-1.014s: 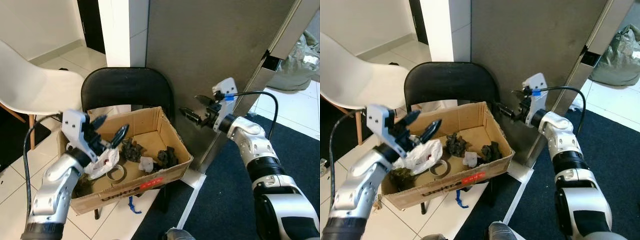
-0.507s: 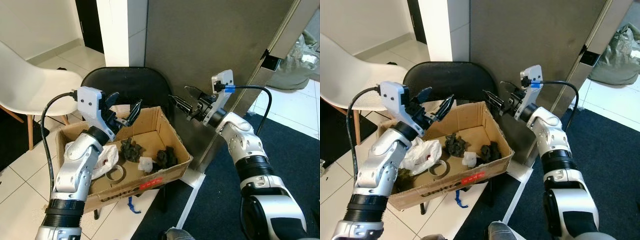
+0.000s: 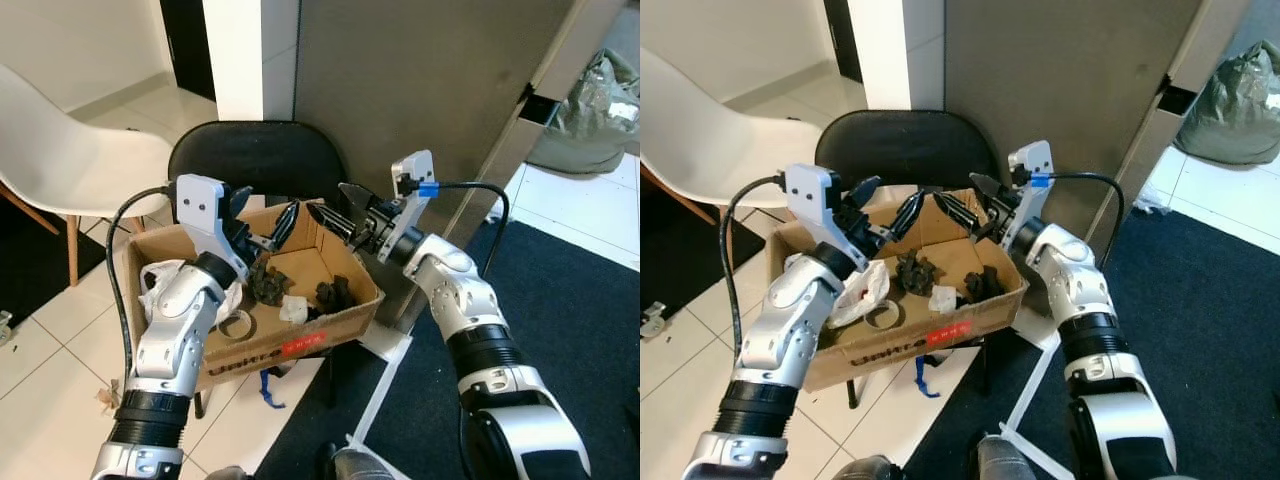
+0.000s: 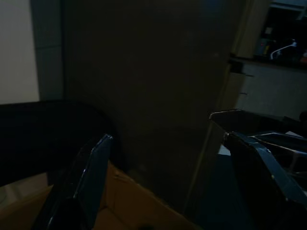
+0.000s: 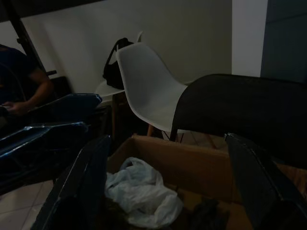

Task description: Picking trash to rubbish bin

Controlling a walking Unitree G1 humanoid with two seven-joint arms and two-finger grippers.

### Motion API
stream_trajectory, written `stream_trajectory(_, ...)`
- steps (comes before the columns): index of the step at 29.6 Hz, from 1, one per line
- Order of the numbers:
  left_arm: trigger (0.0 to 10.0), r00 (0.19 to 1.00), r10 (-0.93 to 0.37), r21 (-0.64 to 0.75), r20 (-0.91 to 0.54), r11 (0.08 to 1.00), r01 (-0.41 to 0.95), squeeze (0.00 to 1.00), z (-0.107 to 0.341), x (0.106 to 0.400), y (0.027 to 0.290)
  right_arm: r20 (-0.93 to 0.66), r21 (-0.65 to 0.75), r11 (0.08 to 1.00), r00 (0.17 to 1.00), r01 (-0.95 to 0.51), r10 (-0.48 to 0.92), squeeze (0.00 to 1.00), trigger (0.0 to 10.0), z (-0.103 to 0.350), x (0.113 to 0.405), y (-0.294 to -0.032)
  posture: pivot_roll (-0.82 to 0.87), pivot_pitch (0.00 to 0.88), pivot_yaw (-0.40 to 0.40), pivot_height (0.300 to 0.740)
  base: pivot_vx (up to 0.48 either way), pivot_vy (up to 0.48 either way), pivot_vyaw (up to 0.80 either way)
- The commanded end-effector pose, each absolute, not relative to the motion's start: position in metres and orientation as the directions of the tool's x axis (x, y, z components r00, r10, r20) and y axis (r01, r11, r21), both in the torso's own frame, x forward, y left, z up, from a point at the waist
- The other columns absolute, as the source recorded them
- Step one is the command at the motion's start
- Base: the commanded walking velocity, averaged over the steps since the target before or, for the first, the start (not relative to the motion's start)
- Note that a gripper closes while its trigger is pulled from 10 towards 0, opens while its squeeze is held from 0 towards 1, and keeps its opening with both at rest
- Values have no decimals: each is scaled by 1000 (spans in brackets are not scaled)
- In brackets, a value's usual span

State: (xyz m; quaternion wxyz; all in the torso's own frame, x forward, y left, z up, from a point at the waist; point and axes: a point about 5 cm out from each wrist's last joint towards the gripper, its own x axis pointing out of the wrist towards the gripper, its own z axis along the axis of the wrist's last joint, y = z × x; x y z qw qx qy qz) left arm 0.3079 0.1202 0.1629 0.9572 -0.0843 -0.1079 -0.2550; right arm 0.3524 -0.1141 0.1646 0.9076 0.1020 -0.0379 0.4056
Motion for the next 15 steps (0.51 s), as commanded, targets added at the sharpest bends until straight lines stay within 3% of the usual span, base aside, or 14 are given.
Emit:
stream_trajectory(1, 10000, 847, -475, -106, 239, 854, 509, 0, 160, 309, 118, 147, 155, 656, 674, -739, 724, 0, 10000, 165, 352, -116, -26, 0, -54, 740, -469, 0, 0)
stream_trajectory(15, 10000, 846, -477, -101, 240, 854, 510, 0, 159, 310, 117, 139, 155, 653, 671, -741, 729, 0, 10000, 165, 351, -115, -26, 0, -54, 740, -477, 0, 0)
